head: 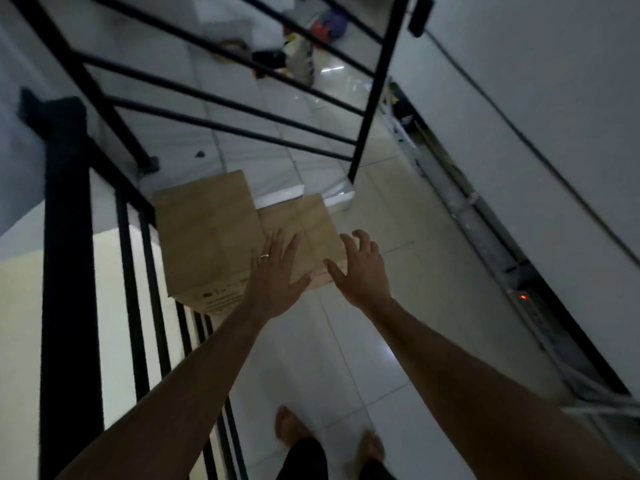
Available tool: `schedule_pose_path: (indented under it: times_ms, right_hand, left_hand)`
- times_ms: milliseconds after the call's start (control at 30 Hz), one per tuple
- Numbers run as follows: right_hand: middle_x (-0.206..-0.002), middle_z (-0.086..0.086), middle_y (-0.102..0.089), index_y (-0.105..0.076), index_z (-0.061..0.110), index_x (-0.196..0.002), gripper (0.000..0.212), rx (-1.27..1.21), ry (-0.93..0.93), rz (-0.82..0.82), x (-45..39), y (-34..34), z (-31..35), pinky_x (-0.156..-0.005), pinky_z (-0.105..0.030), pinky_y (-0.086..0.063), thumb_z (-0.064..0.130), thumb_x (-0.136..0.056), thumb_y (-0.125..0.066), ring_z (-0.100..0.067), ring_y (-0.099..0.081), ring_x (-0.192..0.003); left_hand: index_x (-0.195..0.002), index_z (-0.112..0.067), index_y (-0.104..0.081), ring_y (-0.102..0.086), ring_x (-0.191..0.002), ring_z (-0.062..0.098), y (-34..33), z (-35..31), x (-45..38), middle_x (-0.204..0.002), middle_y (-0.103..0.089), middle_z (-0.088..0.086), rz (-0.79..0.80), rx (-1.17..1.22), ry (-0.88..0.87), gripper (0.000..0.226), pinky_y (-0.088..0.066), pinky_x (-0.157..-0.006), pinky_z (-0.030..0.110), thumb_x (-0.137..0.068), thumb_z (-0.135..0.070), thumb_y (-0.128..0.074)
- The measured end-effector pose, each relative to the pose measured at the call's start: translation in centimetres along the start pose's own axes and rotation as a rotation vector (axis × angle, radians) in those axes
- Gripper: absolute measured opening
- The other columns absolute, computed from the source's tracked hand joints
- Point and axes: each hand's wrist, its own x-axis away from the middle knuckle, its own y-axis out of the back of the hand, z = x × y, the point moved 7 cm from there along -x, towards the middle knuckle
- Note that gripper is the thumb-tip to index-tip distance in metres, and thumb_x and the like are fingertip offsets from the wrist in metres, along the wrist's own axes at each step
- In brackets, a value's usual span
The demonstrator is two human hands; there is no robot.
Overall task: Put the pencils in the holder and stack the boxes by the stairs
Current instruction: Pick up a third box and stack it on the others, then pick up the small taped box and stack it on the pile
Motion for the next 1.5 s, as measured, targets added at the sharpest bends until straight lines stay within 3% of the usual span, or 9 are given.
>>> schedule_pose_path:
  times_ms: [133,267,400,533,733,1033,1233,1500]
  right_hand:
    - [-0.148,-0.011,-0.033,-0.04,0.018,-0.14,0.062,0.012,-0.083,-0.091,3.9,5.6,-4.5,-0.103,-0.045,-0.037,0.054,-0.091,-0.052,-0.032,-0.038,-0.129]
    - [-0.149,-0.01,-0.032,-0.037,0.019,-0.142,0.064,0.046,-0.176,-0.166,8.8,10.3,-10.3,-0.106,-0.046,-0.035,0.055,-0.092,-0.05,-0.031,-0.036,-0.131]
    - [-0.15,-0.011,-0.031,-0.036,0.019,-0.142,0.064,0.064,-0.267,-0.207,15.5,14.1,-16.0,-0.106,-0.046,-0.035,0.055,-0.091,-0.049,-0.032,-0.036,-0.132]
    - [-0.15,-0.013,-0.033,-0.038,0.018,-0.142,0.068,0.11,-0.328,-0.268,25.2,18.8,-22.3,-0.107,-0.046,-0.033,0.059,-0.089,-0.05,-0.032,-0.034,-0.135]
    - [-0.143,-0.01,-0.035,-0.04,0.019,-0.14,0.068,0.152,-0.435,-0.376,40.8,25.7,-30.4,-0.1,-0.047,-0.038,0.061,-0.087,-0.052,-0.032,-0.04,-0.124]
    - [-0.14,-0.011,-0.039,-0.042,0.018,-0.136,0.064,0.141,-0.812,-0.552,67.5,31.9,-42.1,-0.099,-0.047,-0.04,0.057,-0.087,-0.055,-0.033,-0.042,-0.122]
    - [-0.144,-0.009,-0.036,-0.039,0.019,-0.139,0.066,0.12,-1.11,-0.626,81.8,32.2,-48.4,-0.102,-0.047,-0.04,0.062,-0.089,-0.049,-0.031,-0.039,-0.129]
    - [-0.14,-0.007,-0.039,-0.043,0.019,-0.136,0.062,0.06,-1.517,-0.771,100.6,32.3,-54.4,-0.098,-0.046,-0.041,0.057,-0.087,-0.054,-0.031,-0.042,-0.124]
  left_hand:
    - [-0.155,-0.022,-0.011,-0.005,-0.149,0.03,0.8,-7.0,0.4,-0.162,-0.012,0.01,0.005,-0.017,-0.144,0.085,-0.008,-0.114,0.058,-0.088,-0.071,-0.028]
    - [-0.153,-0.034,0.003,-0.001,-0.15,0.025,0.1,-15.0,1.4,-0.163,-0.005,0.005,0.032,-0.007,-0.287,0.09,-0.008,-0.117,0.058,-0.084,-0.078,-0.035]
    - [-0.155,-0.029,-0.001,0.005,-0.15,0.025,-1.6,-23.4,3.8,-0.164,0.005,0.003,0.041,-0.052,-0.45,0.093,-0.003,-0.115,0.058,-0.084,-0.075,-0.04]
    - [-0.155,-0.028,0.004,0.009,-0.149,0.025,-3.8,-34.1,9.5,-0.163,0.009,0.004,0.057,-0.088,-0.605,0.095,0.006,-0.117,0.055,-0.083,-0.077,-0.035]
    - [-0.155,-0.025,0.002,0.008,-0.149,0.024,-7.2,-48.6,18.5,-0.163,0.009,0.006,0.08,-0.083,-0.74,0.094,0.006,-0.117,0.052,-0.086,-0.073,-0.039]
    - [-0.155,-0.026,-0.005,0.003,-0.15,0.022,-13.8,-71.2,32.4,-0.163,0.006,0.003,0.232,-0.015,-1.117,0.095,0.0,-0.117,0.052,-0.083,-0.074,-0.044]
    - [-0.155,-0.027,-0.007,-0.002,-0.15,0.024,-21.1,-83.9,40.7,-0.164,0.002,0.004,0.373,-0.022,-1.375,0.097,-0.003,-0.118,0.054,-0.079,-0.081,-0.032]
    - [-0.155,-0.028,-0.004,-0.001,-0.15,0.023,-31.0,-99.6,54.3,-0.163,0.007,0.002,0.586,-0.072,-1.685,0.095,-0.001,-0.118,0.052,-0.083,-0.076,-0.041]
